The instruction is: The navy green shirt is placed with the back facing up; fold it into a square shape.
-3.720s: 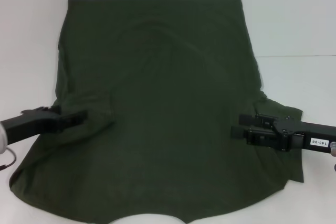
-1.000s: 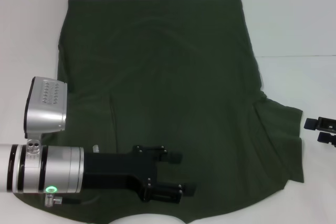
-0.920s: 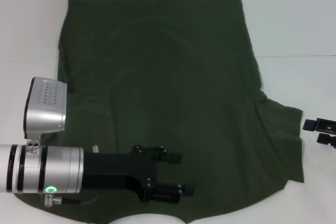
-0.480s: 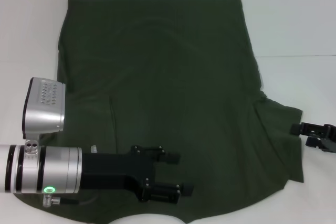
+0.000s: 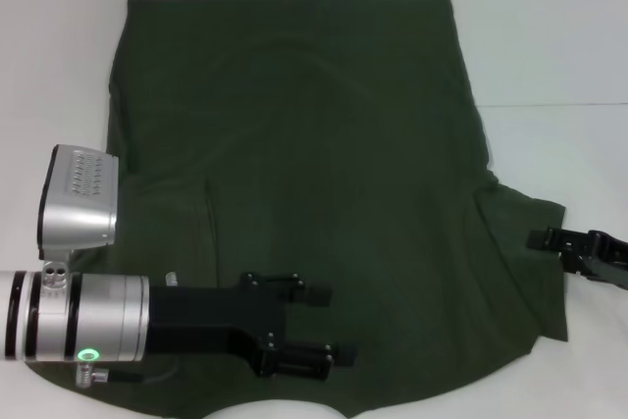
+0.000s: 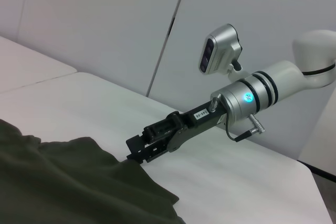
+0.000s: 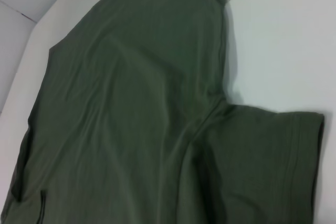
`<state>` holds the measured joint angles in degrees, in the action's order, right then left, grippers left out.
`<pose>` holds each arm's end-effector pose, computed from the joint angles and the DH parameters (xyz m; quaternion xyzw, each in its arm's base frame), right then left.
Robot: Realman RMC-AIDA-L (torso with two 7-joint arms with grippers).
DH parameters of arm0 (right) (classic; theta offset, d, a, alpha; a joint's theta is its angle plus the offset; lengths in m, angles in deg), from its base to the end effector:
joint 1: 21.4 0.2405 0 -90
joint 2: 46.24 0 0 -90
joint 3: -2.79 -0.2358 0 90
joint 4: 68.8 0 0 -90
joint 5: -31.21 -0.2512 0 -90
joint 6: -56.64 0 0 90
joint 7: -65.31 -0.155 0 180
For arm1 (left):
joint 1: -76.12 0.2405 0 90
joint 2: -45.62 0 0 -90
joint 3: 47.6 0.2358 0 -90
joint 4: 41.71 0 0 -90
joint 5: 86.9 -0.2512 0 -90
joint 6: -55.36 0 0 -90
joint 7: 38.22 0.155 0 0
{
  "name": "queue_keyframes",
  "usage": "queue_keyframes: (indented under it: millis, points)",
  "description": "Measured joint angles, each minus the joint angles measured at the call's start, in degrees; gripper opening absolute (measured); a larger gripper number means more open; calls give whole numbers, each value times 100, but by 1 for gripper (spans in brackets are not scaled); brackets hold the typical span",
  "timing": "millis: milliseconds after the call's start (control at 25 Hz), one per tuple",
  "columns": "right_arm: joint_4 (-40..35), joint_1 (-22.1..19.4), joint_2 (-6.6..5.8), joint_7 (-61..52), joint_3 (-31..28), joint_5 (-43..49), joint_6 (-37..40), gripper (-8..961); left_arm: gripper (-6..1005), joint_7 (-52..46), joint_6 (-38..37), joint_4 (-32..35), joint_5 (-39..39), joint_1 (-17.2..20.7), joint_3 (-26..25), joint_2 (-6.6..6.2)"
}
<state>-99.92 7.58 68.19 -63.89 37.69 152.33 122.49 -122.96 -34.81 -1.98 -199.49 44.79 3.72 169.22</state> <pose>0.3612 0.3790 0.0276 -0.6784 0.6617 0.2240 0.2275 -0.2201 0.3433 -0.0512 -0.9498 -0.2067 -0.2338 0.0224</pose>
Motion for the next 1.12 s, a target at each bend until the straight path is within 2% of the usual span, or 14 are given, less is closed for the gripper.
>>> queue_keyframes:
  millis: [840, 1120]
  points:
    - [71, -18, -32, 57, 0, 15, -18, 806, 843, -23, 0, 8, 0, -24, 0, -11]
    - [71, 33, -7, 65, 0, 114, 11, 804, 839, -25, 0, 3, 0, -34, 0, -11]
